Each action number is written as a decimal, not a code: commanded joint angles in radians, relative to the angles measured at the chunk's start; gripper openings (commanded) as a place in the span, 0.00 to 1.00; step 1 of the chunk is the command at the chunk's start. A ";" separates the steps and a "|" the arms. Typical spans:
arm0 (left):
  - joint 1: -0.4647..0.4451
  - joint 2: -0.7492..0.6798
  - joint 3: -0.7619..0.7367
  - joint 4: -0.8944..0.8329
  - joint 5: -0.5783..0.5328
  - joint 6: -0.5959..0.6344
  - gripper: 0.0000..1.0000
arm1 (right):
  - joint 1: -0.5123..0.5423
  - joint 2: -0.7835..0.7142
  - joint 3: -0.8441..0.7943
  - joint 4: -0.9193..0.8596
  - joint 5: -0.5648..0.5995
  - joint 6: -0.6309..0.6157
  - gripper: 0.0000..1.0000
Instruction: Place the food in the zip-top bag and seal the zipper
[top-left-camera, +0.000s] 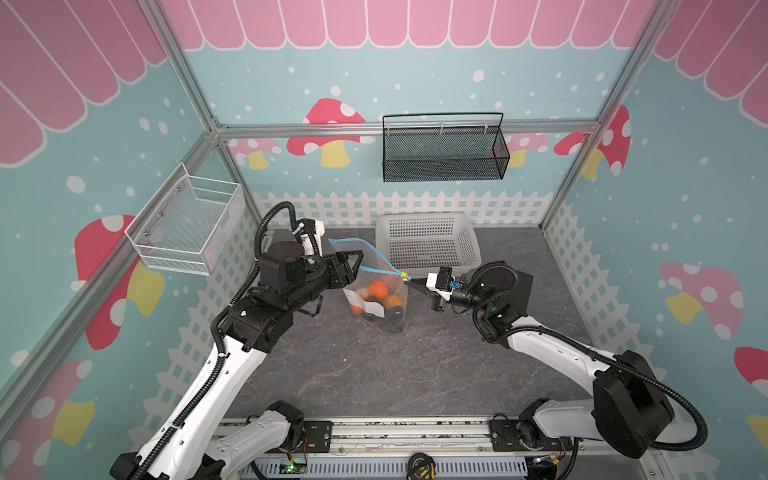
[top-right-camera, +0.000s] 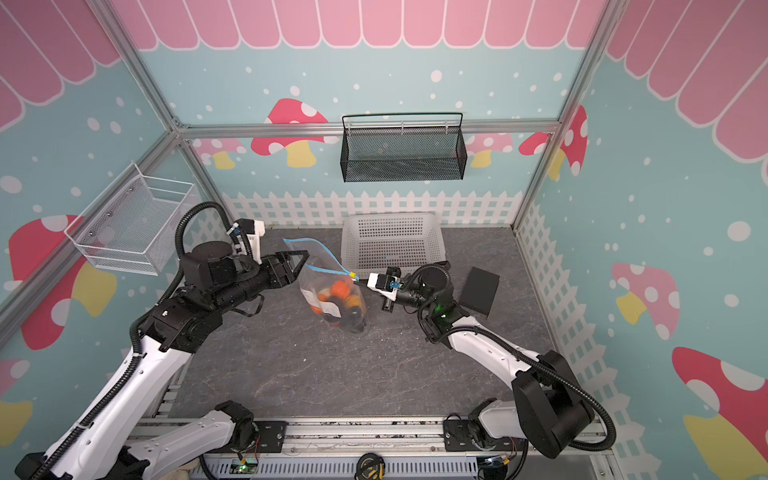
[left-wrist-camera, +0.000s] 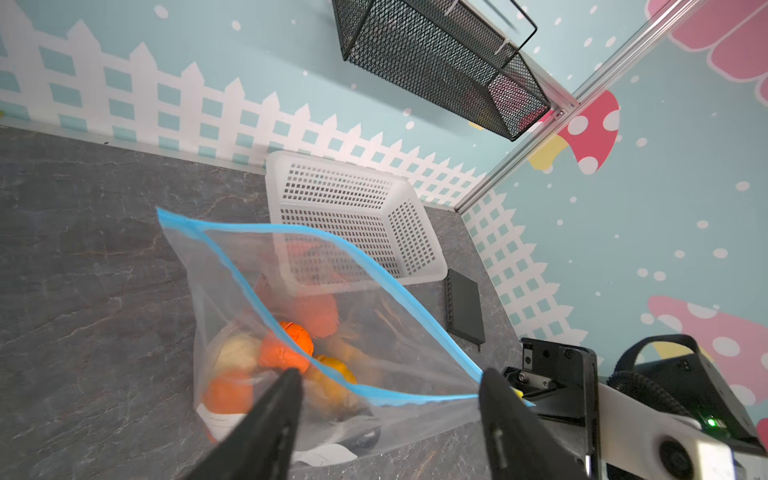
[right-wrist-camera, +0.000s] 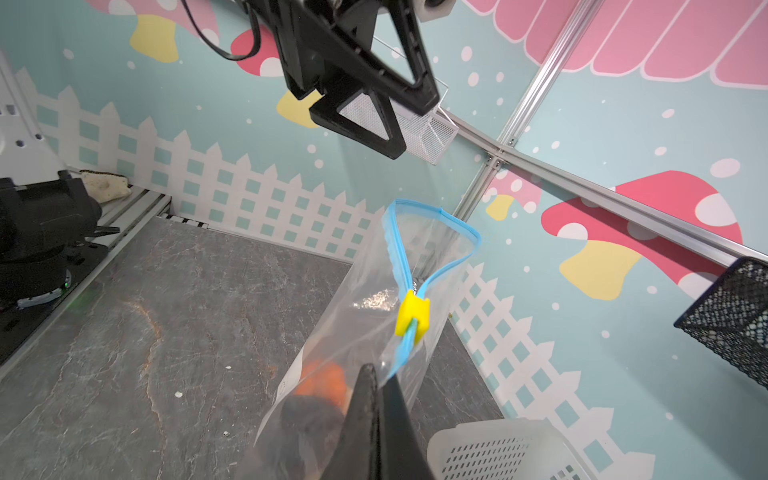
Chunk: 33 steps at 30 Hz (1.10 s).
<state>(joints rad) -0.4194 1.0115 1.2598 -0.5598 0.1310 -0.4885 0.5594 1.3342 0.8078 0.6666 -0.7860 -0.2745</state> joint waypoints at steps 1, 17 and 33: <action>0.004 0.000 0.034 -0.023 0.038 0.111 0.78 | -0.015 0.005 0.057 -0.087 -0.121 -0.117 0.00; -0.095 0.234 0.235 -0.107 0.412 0.473 0.75 | -0.127 0.115 0.278 -0.427 -0.443 -0.292 0.00; -0.170 0.467 0.444 -0.238 0.541 0.646 0.74 | -0.197 0.159 0.327 -0.483 -0.597 -0.312 0.00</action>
<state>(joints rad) -0.5785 1.4586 1.6547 -0.7567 0.6403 0.0925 0.3725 1.4876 1.1149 0.1913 -1.3136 -0.5461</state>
